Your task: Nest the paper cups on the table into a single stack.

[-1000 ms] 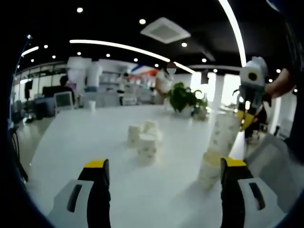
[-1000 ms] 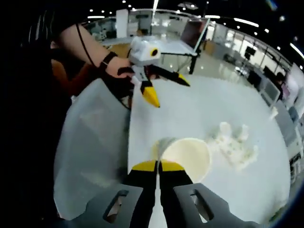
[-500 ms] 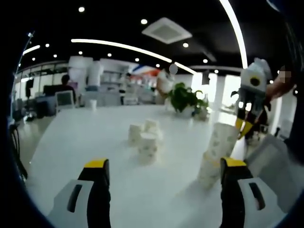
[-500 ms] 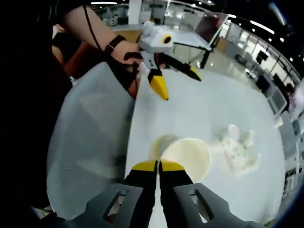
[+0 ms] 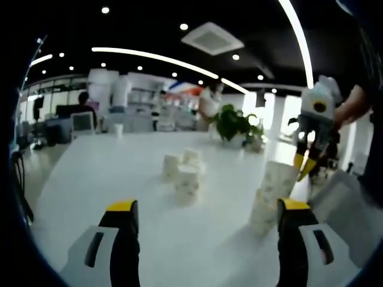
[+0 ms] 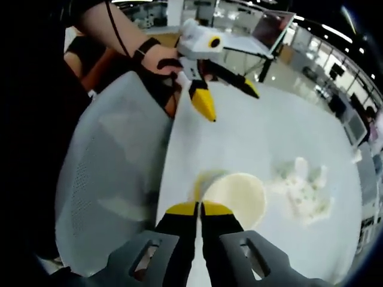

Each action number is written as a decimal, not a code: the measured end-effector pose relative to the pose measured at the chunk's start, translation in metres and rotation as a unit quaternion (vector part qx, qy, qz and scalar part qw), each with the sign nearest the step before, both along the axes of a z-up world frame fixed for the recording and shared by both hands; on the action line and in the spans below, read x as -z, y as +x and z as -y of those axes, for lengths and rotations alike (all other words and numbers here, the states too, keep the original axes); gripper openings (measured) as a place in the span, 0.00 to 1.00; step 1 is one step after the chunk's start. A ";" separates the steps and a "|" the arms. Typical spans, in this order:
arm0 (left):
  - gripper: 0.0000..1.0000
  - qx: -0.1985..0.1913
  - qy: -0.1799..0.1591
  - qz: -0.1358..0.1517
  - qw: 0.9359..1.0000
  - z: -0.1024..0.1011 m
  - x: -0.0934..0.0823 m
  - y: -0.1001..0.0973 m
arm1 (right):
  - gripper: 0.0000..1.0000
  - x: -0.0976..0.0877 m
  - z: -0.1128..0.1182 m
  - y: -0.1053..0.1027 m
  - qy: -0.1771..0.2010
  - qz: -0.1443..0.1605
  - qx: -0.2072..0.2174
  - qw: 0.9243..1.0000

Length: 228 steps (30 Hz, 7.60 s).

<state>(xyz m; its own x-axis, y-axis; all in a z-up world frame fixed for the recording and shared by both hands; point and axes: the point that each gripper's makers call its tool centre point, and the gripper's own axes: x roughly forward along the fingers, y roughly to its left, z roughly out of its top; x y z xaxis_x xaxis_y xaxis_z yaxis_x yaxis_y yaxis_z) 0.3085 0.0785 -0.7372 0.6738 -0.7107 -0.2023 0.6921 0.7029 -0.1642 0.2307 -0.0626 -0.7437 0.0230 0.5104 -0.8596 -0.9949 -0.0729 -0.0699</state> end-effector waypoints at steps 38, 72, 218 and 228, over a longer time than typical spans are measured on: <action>0.94 0.001 0.005 0.001 1.000 -0.001 -0.002 0.002 | 0.33 -0.011 0.003 0.023 0.129 -0.063 0.126 0.982; 0.97 0.002 0.009 0.005 1.000 0.002 -0.010 0.002 | 1.00 -0.021 0.073 0.085 0.227 0.007 0.354 0.907; 0.95 -0.025 0.015 -0.006 1.000 -0.003 -0.011 0.009 | 0.00 0.060 0.018 0.229 0.328 -0.204 0.410 0.826; 0.94 -0.023 0.015 0.000 1.000 0.000 -0.017 0.010 | 0.00 0.046 0.030 0.215 0.332 -0.203 0.416 0.822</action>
